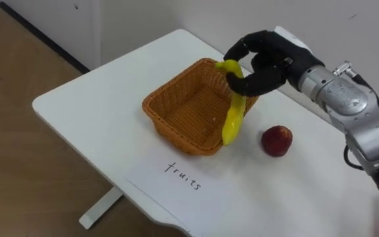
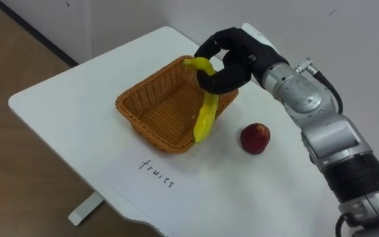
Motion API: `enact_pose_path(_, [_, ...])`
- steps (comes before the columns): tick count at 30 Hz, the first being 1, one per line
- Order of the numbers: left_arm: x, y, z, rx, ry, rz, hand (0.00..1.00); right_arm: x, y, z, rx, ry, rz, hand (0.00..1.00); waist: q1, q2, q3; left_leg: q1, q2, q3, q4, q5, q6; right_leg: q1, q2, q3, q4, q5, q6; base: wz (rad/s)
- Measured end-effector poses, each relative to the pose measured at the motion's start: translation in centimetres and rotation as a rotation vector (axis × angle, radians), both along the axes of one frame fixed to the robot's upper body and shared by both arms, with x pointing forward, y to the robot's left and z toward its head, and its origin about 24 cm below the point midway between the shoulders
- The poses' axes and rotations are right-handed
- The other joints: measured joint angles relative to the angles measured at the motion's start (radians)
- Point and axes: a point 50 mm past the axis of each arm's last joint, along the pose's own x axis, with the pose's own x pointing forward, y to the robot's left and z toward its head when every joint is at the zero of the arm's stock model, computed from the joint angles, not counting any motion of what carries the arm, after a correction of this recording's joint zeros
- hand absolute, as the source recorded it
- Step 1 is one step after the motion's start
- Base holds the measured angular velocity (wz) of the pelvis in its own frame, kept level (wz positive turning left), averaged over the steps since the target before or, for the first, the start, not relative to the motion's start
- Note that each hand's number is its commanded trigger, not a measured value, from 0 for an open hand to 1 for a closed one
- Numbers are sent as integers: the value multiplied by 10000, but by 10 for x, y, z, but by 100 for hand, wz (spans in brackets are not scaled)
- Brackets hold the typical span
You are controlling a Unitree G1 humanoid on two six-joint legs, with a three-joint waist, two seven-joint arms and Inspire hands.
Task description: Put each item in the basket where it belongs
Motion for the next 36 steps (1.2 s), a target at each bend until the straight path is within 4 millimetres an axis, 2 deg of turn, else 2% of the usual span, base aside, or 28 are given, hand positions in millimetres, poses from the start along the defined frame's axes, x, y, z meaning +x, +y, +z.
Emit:
enact_pose_path(12, [-10, -5, -1, -239, 542, 29, 0, 5, 4, -12, 1181, 1017, -80, 100, -21, 13, 28, -114, -159, -133, 142, 45, 65, -1, -78, 88, -9, -66, 95, 3])
enact_pose_path(19, [-11, -10, -2, -396, 684, 143, 0, 5, 9, -13, 1420, 1048, -16, 100, -2, 17, 28, -82, -202, -133, 125, 55, 98, 7, -50, 550, -9, -67, 97, 0])
enact_pose_path(21, [-12, -10, -3, -449, 736, 140, 0, 5, 9, -13, 1427, 1040, -32, 100, -5, 23, 29, -83, -199, -134, 124, 55, 98, 8, -44, 556, -13, -67, 98, 0])
enact_pose_path(22, [-13, -11, -3, -464, 759, 126, 0, 5, 9, -13, 1508, 1041, -64, 75, -11, 38, 38, -84, -198, -137, 127, 55, 98, 10, -40, 556, -17, -67, 98, 0])
enact_pose_path(23, [-13, -11, -3, -470, 764, 122, 0, 5, 9, -13, 1588, 1050, -84, 31, -16, 48, 43, -84, -198, -138, 130, 55, 98, 15, -39, 556, -19, -67, 98, 0])
enact_pose_path(24, [-14, -12, -3, -478, 759, 125, 0, 6, 9, -13, 1728, 1060, -128, 2, -28, 71, 47, -85, -198, -139, 131, 55, 97, 16, -38, 556, -19, -67, 98, 0])
enact_pose_path(29, [-16, -13, -2, -498, 747, 158, 0, 6, 8, -13, 2011, 1029, -348, 0, -28, 171, 43, -78, -196, -141, 131, 57, 95, 20, -39, 532, -19, -68, 98, 0])
enact_pose_path(31, [-18, -13, -1, -458, 812, 131, 0, 6, 8, -14, 2184, 1057, -496, 0, -55, 177, 47, -32, -198, -203, 133, 57, 95, 99, -40, 318, -27, -68, 100, 9])
enact_pose_path(36, [-17, -16, 0, -503, 741, -42, 0, 8, 5, -17, 2187, 1115, -821, 0, 1, 144, 24, -17, -193, -225, 133, 56, 94, 114, -52, 258, -17, -69, 101, 3])
